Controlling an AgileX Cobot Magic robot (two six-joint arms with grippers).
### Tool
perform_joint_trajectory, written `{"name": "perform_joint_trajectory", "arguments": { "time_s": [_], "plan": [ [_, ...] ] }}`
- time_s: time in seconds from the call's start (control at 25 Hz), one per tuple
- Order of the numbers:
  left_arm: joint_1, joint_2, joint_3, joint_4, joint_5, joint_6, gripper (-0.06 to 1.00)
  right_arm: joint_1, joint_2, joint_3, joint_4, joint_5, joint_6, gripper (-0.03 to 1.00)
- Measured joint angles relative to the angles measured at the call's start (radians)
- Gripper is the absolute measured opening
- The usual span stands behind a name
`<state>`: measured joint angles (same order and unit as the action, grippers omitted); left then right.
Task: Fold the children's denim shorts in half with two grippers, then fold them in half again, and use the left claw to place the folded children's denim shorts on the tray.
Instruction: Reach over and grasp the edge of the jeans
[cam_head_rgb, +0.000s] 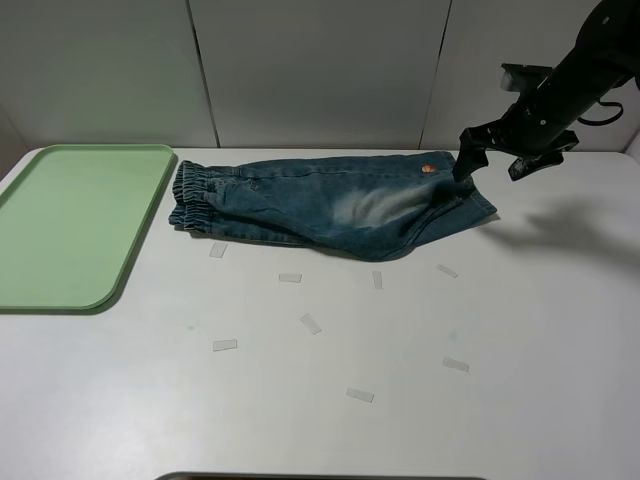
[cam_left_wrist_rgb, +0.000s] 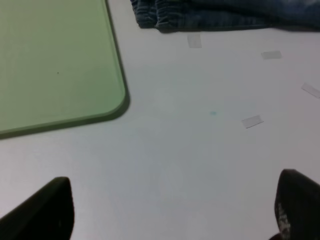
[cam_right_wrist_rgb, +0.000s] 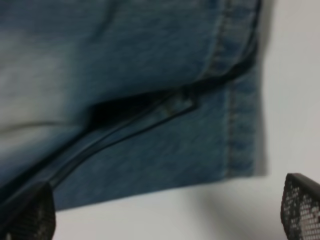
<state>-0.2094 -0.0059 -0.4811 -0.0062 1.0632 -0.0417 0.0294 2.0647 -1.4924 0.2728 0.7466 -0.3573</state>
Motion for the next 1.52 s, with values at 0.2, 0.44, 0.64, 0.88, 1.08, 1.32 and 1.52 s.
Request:
{"name": "perform_joint_trajectory", "arguments": {
  "time_s": [0.2,0.44,0.64,0.88,1.08,1.32,1.52],
  "plan": [
    [0.000,0.000,0.000,0.000,0.000,0.000,0.80,-0.023,0.094,-0.066,0.001,0.000,0.000,0.68],
    [0.000,0.000,0.000,0.000,0.000,0.000,0.80,-0.037,0.164,-0.120,0.012,-0.005,0.000,0.68],
    [0.000,0.000,0.000,0.000,0.000,0.000,0.80,-0.037,0.205,-0.162,0.038,-0.007,-0.004,0.68],
    [0.000,0.000,0.000,0.000,0.000,0.000,0.80,-0.037,0.251,-0.212,0.105,-0.011,-0.030,0.68],
    [0.000,0.000,0.000,0.000,0.000,0.000,0.80,-0.037,0.279,-0.215,0.132,-0.023,-0.057,0.68],
    [0.000,0.000,0.000,0.000,0.000,0.000,0.80,-0.037,0.285,-0.217,0.159,-0.029,-0.067,0.68],
    [0.000,0.000,0.000,0.000,0.000,0.000,0.80,-0.035,0.292,-0.217,0.210,-0.028,-0.076,0.55]
  ]
}}
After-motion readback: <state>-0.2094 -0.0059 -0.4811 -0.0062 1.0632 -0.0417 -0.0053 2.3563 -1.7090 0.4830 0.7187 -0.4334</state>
